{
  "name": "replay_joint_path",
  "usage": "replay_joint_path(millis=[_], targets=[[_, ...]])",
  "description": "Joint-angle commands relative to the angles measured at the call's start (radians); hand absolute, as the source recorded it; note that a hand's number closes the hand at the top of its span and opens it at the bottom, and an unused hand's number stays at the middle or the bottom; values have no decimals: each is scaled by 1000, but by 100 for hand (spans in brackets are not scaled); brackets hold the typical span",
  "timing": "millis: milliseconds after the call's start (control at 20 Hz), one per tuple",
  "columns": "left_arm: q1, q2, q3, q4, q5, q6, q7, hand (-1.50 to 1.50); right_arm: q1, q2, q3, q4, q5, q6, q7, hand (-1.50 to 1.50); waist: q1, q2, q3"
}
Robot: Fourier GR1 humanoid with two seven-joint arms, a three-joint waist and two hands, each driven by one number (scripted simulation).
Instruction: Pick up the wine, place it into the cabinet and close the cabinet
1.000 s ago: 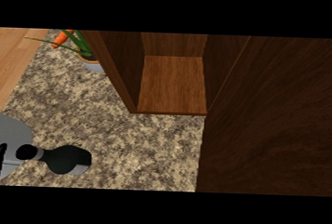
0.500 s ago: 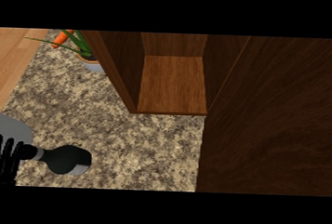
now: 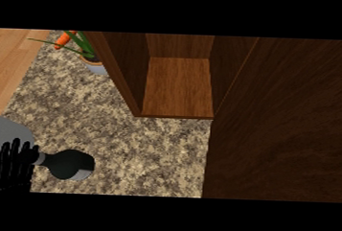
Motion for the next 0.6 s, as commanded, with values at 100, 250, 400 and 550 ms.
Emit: replay_joint_path(millis=[100,250,400,550], targets=[[-37,5,7,65,-3,-7,-12,-150,54,7,-28,-132,-100,13,31,-150,0,0,1],[-15,-3,-9,98,-38,-34,-68,-150,81,21,29,-180,-54,3,67,-150,0,-1,0],[-83,22,18,160,-34,-15,-63,-150,25,13,35,-211,-50,-30,141,-150,-3,-1,0],[-86,23,15,185,-25,-44,-84,-150,47,1,-52,-132,-118,30,52,-150,1,0,1]])
